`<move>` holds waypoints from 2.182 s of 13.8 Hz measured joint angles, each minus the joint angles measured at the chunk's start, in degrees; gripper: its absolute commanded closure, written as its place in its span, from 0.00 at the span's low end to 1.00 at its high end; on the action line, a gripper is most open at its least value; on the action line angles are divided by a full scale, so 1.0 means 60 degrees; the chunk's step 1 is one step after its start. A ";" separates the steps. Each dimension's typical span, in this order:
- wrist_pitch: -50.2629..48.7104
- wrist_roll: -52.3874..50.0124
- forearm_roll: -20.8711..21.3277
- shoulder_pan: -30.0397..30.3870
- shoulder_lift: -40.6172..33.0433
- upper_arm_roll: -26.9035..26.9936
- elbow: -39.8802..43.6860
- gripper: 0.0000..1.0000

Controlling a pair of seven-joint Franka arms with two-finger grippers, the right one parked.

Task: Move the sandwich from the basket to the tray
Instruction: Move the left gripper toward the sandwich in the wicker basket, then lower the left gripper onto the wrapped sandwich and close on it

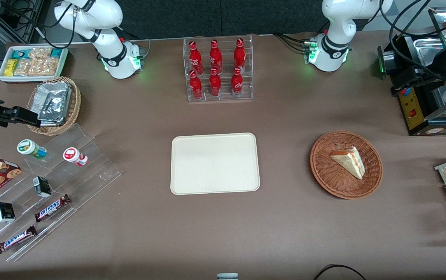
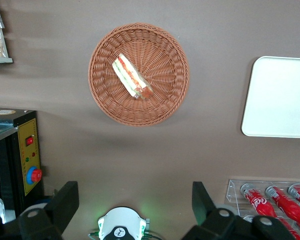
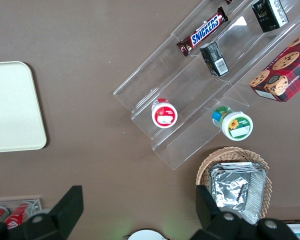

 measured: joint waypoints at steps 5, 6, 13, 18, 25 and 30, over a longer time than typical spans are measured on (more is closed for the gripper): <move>-0.0113 0.0000 0.0046 -0.0141 0.0077 0.0107 -0.0118 0.00; -0.0101 -0.0002 0.0228 -0.0182 0.0161 0.0125 -0.0156 0.00; 0.2671 -0.1637 0.0290 0.0098 0.0850 0.0350 -0.2455 0.00; 0.6073 -0.4712 0.0144 0.0093 0.1191 0.0301 -0.4868 0.00; 0.8621 -0.6781 0.0138 -0.0077 0.1875 0.0236 -0.6086 0.00; 0.9945 -0.6841 0.0138 -0.0081 0.2024 0.0244 -0.7120 0.00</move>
